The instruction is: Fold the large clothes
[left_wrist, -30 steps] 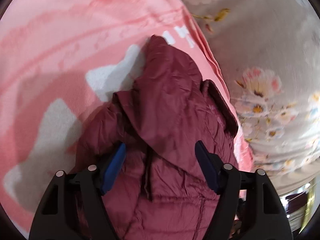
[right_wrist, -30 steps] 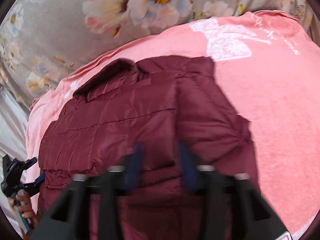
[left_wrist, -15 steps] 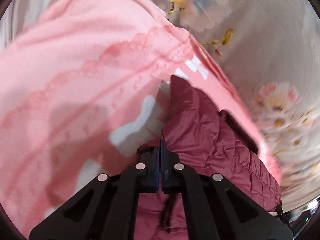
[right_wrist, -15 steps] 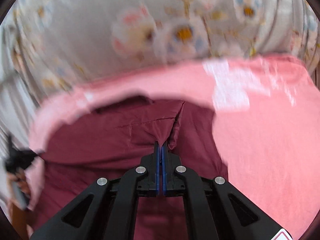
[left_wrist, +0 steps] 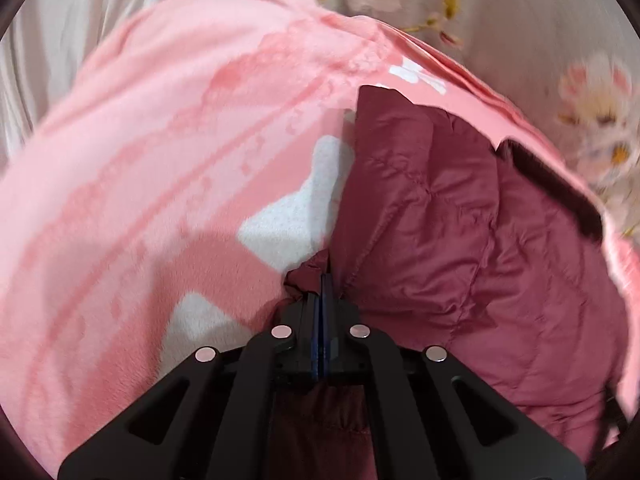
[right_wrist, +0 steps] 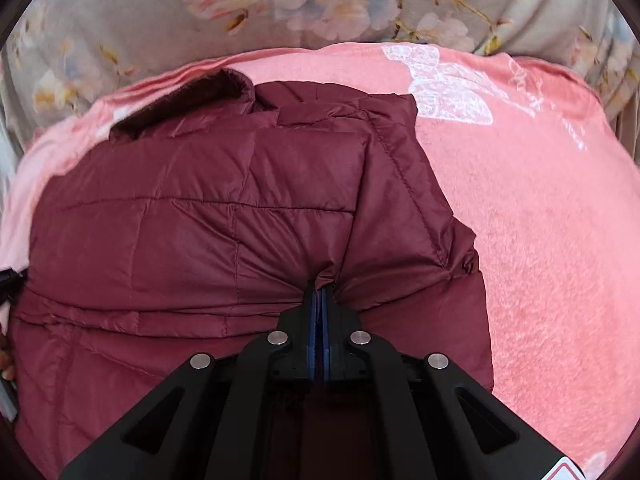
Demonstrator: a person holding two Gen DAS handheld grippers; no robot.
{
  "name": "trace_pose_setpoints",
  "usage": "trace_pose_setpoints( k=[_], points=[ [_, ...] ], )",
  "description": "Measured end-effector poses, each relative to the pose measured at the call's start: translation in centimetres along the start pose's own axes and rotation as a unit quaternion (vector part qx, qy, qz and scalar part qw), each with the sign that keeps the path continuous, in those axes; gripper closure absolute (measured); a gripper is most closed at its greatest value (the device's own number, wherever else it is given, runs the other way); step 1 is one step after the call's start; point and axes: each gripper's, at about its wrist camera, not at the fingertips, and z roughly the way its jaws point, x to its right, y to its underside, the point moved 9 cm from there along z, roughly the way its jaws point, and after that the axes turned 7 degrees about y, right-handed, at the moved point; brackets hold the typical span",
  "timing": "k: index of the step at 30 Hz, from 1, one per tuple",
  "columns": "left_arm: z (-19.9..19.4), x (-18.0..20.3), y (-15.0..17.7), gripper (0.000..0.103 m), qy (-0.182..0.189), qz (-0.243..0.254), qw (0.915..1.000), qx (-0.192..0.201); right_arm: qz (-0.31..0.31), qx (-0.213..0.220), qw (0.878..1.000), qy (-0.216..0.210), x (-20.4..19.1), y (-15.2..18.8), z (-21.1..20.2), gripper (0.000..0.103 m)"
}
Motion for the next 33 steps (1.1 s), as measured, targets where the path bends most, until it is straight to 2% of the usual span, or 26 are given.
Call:
trace_pose_setpoints(
  k=[3, 5, 7, 9, 12, 14, 19, 22, 26, 33],
  points=[
    [-0.4, 0.4, -0.2, 0.101, -0.03, 0.028, 0.9992, 0.001, -0.02, 0.0, 1.0, 0.019, 0.0, -0.1, -0.6, 0.101],
    [-2.2, 0.3, -0.5, 0.099, -0.017, 0.027, 0.9995, 0.005, -0.012, 0.013, 0.999, 0.032, 0.8, -0.4, -2.5, 0.097],
    [-5.3, 0.4, -1.2, 0.096, -0.016, 0.032, 0.999, 0.028, 0.004, 0.049, 0.998, 0.035, 1.3, -1.1, -6.0, 0.095],
    [-8.8, 2.0, -2.7, 0.098, -0.011, 0.055, 0.9963, 0.065, 0.006, 0.072, 0.997, 0.017, 0.2, -2.1, -8.5, 0.093],
    [-11.1, 6.8, -4.0, 0.097, 0.034, 0.08, 0.9933, 0.076, -0.002, 0.083, 0.996, -0.034, -3.8, -3.7, -10.4, 0.094],
    [-10.3, 10.8, -3.9, 0.096, 0.069, 0.098, 0.9914, 0.052, -0.014, 0.059, 0.996, -0.068, -7.1, -3.7, -9.2, 0.098],
    [-4.7, 14.8, -1.1, 0.096, 0.049, 0.133, 0.9899, 0.004, -0.017, 0.01, 0.997, -0.078, -10.5, -2.3, -5.0, 0.1],
    [-2.2, 14.8, 0.6, 0.097, 0.044, 0.131, 0.9901, -0.023, -0.019, -0.008, 0.997, -0.072, -11.0, -1.5, -3.2, 0.101],
    [-1.3, 14.6, 2.1, 0.097, 0.035, 0.143, 0.9889, -0.02, -0.03, -0.02, 0.997, -0.061, -11.3, -0.2, -1.9, 0.102],
    [-0.7, 14.1, 3.3, 0.097, 0.029, 0.157, 0.987, -0.017, -0.053, -0.001, 0.998, -0.039, -11.9, 1.0, -1.6, 0.102]
  ],
)
